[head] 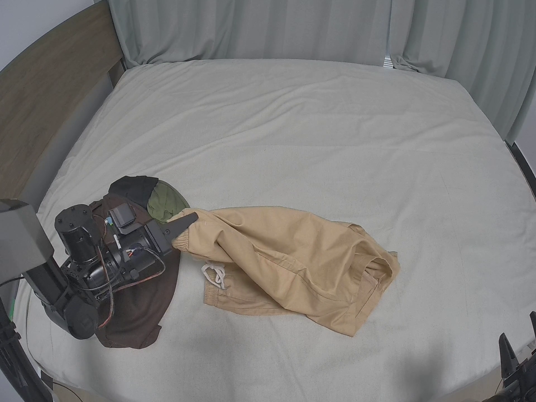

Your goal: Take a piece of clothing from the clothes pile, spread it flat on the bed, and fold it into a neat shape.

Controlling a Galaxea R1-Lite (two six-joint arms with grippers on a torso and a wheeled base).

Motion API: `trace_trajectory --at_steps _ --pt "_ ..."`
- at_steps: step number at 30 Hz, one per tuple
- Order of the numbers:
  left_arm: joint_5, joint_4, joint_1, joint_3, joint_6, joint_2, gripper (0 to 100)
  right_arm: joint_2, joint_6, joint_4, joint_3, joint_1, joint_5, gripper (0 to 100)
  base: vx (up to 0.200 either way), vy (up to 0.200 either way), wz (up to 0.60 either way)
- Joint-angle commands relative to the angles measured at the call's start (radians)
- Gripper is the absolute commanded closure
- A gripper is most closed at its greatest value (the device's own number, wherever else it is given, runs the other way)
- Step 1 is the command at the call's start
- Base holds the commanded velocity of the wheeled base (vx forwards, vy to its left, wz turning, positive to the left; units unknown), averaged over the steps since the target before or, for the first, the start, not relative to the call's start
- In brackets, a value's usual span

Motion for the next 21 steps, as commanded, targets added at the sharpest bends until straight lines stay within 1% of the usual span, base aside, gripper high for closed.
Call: trace_trajectory --at_steps 1,3,6,9,21 --pt "-0.005 0.0 0.046 -0.014 0.0 0.019 100 -0.016 0.0 -0.001 0.016 0.001 0.0 0 0.0 0.0 0.0" --pt "-0.005 -0.002 0.054 -0.026 0.023 0.043 100 -0.016 0.0 0.001 0.016 0.002 0.0 0 0.0 0.0 0.0" --pt "-0.005 -0.002 0.059 -0.028 0.083 0.082 100 -0.016 0.0 0.001 0.016 0.002 0.001 0 0.0 0.0 0.0" --pt "-0.004 -0.003 0.063 -0.026 0.112 0.123 100 -0.016 -0.001 -0.001 0.016 0.004 0.001 0 0.0 0.0 0.0" --pt "-0.005 -0.003 0.062 -0.023 0.118 0.119 100 -0.016 -0.001 -0.002 0.018 0.004 0.003 0 0.0 0.0 0.0"
